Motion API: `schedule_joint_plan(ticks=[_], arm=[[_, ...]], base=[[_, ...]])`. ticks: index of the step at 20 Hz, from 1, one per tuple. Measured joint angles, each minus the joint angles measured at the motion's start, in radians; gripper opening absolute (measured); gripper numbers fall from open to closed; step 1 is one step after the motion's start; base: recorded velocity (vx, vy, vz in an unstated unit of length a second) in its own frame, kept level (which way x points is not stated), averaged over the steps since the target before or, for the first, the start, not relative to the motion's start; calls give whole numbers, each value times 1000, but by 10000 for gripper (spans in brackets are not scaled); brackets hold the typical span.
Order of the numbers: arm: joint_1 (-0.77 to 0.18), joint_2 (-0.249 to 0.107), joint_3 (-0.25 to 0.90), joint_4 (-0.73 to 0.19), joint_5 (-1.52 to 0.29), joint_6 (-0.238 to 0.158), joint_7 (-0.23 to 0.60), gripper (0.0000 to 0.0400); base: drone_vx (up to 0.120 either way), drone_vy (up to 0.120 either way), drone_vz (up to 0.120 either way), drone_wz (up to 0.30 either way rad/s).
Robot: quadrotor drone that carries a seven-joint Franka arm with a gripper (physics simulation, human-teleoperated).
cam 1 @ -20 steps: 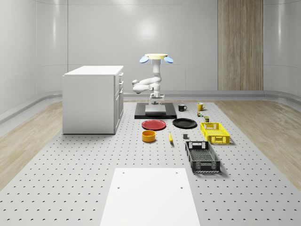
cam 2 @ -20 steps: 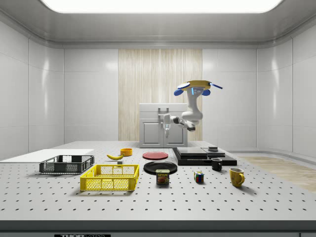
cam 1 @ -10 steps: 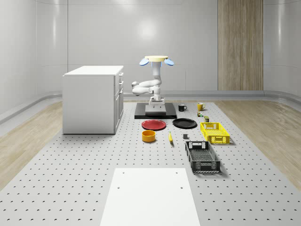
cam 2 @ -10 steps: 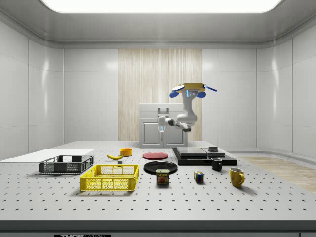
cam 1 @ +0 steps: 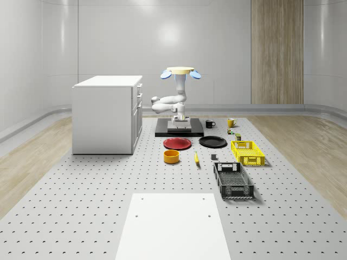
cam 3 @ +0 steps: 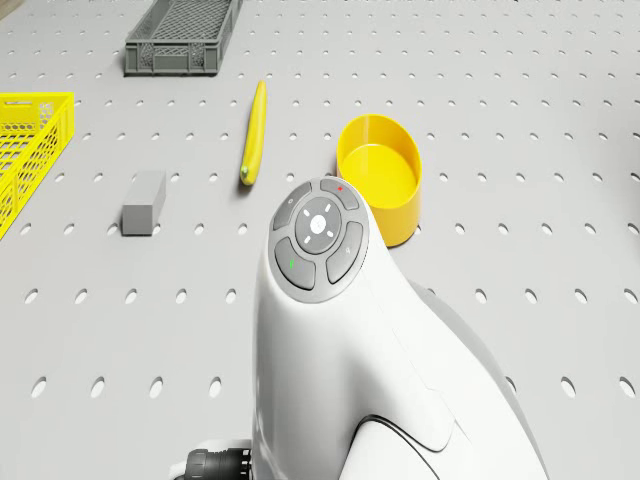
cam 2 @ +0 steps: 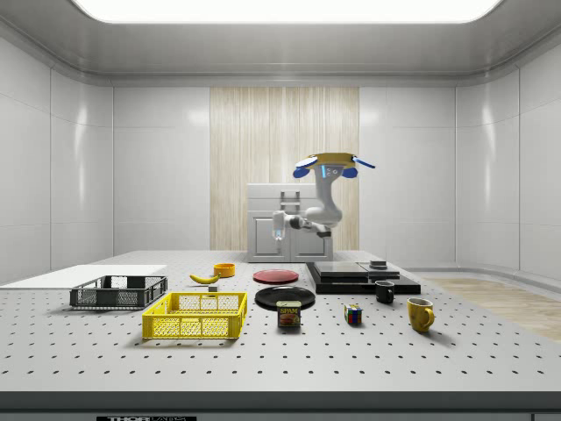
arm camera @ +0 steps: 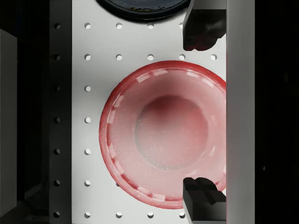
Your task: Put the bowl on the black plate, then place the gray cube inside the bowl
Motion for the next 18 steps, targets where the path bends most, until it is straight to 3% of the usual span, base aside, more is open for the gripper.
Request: schedule_joint_plan(ticks=[2, 8, 13, 18], arm=[[-2, -6, 1, 0, 3, 6, 1, 400], [-6, -25, 5, 1, 11, 23, 6, 400], [-10, -40, 8, 2, 18, 37, 9, 400], [-13, -53, 11, 3, 24, 50, 12, 400]], base=[[120, -120, 0, 0], [120, 0, 0, 0], [120, 0, -104, 0], [120, 0, 0, 0]])
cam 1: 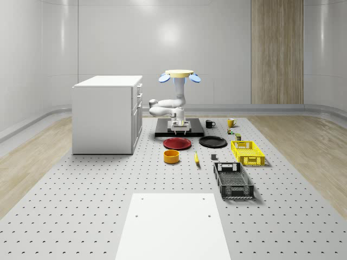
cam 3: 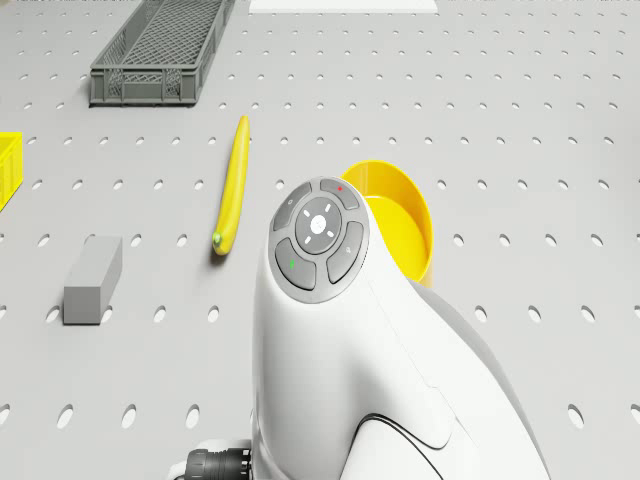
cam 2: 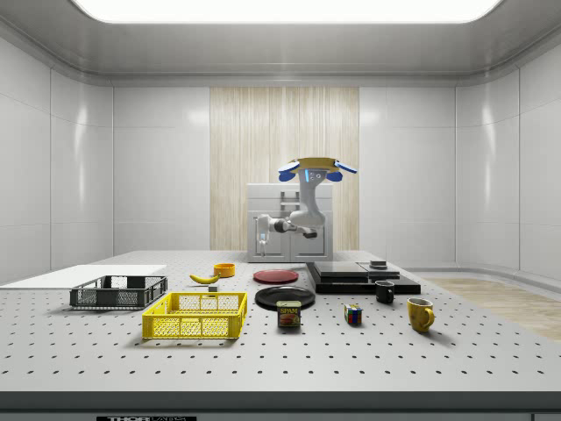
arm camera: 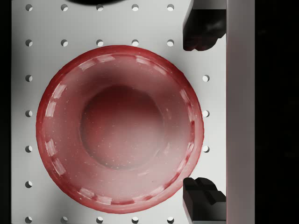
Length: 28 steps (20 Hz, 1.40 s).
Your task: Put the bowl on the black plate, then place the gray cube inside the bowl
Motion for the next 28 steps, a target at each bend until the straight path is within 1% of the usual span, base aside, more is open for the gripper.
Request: schedule_joint_plan(ticks=[7, 11, 20, 26, 28], arm=[[-4, -18, 3, 1, 8, 17, 4, 400], [-7, -28, 5, 1, 12, 26, 6, 400], [-11, -48, 8, 2, 20, 44, 9, 400], [-14, -60, 10, 3, 25, 56, 12, 400], [-15, -63, 11, 3, 27, 59, 12, 400]], base=[[120, 0, 0, 0], [120, -110, 0, 0], [120, 0, 0, 0], [120, 0, -107, 0], [120, 0, -20, 0]])
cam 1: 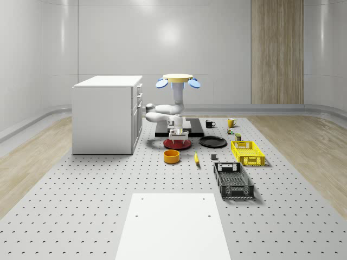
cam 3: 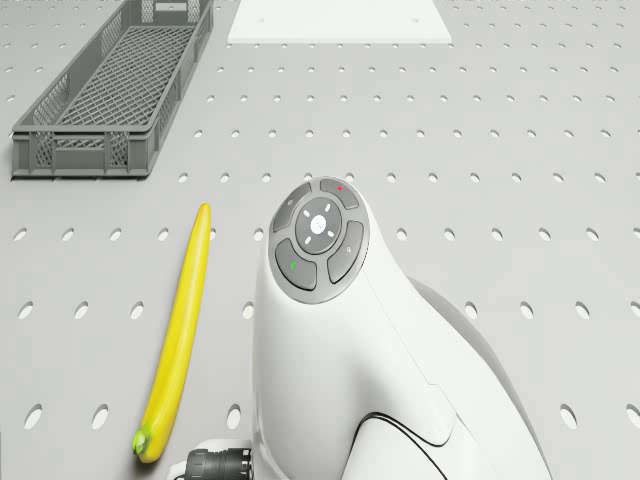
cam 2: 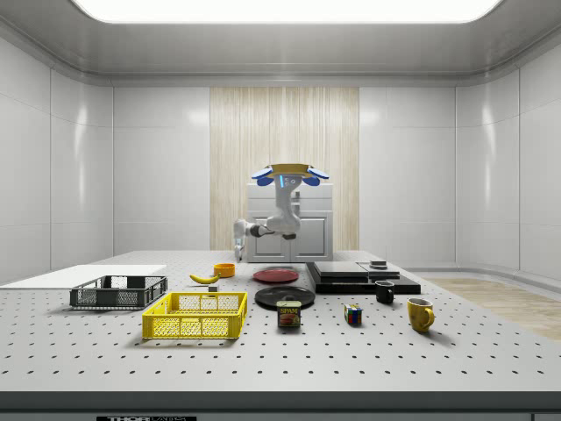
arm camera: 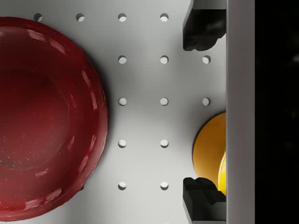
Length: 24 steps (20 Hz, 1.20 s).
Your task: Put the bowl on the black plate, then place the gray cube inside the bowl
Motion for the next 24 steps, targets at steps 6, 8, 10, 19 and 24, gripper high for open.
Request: schedule_joint_plan(ticks=[6, 8, 10, 19, 24], arm=[[-2, -11, 2, 0, 5, 10, 2, 400], [-3, -14, 2, 1, 6, 13, 3, 400], [-4, -18, 3, 1, 7, 17, 3, 400], [-7, -32, 5, 1, 13, 30, 6, 400], [-11, -41, -27, 7, -15, 48, 6, 400]], base=[[120, 0, 0, 0], [120, 0, 0, 0], [120, 0, 0, 0], [111, 0, 0, 0], [0, 0, 0, 0]])
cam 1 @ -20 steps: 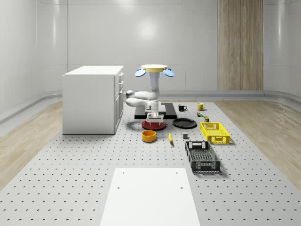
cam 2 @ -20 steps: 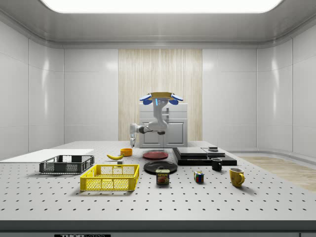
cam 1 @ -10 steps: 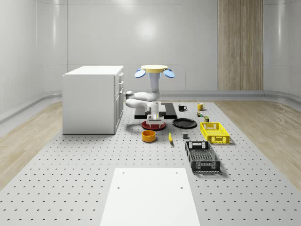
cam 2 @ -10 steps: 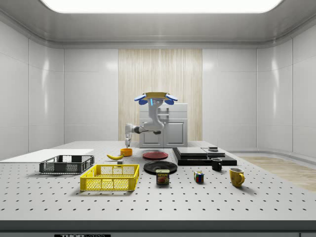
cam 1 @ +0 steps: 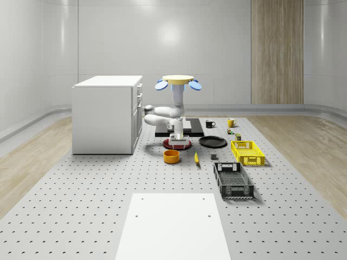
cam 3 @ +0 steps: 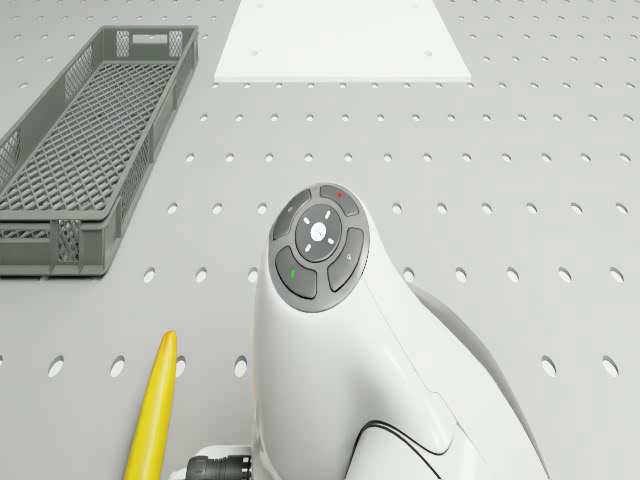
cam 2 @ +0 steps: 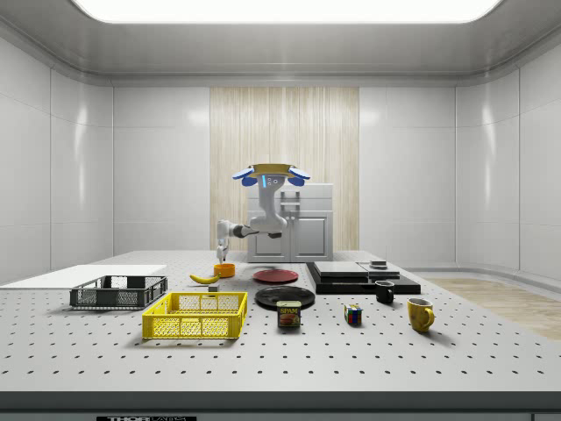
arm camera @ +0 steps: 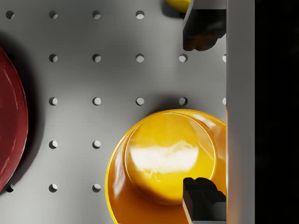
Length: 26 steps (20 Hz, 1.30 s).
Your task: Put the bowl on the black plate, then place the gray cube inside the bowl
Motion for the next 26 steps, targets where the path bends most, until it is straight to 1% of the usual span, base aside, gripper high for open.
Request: schedule_joint_plan(ticks=[6, 10, 15, 20, 26], arm=[[-11, -9, -87, 20, -80, 38, -1, 400], [-18, -10, -127, 32, -119, 55, -2, 400], [-24, -9, -154, 43, -144, 64, -2, 400], [-51, 4, -155, 70, -147, 63, -1, 400], [-65, 11, -168, 88, -160, 68, -1, 400]], base=[[0, 0, 0, 0], [0, 0, 0, 0], [0, 0, 0, 0], [0, 0, 0, 0], [0, 0, 0, 0]])
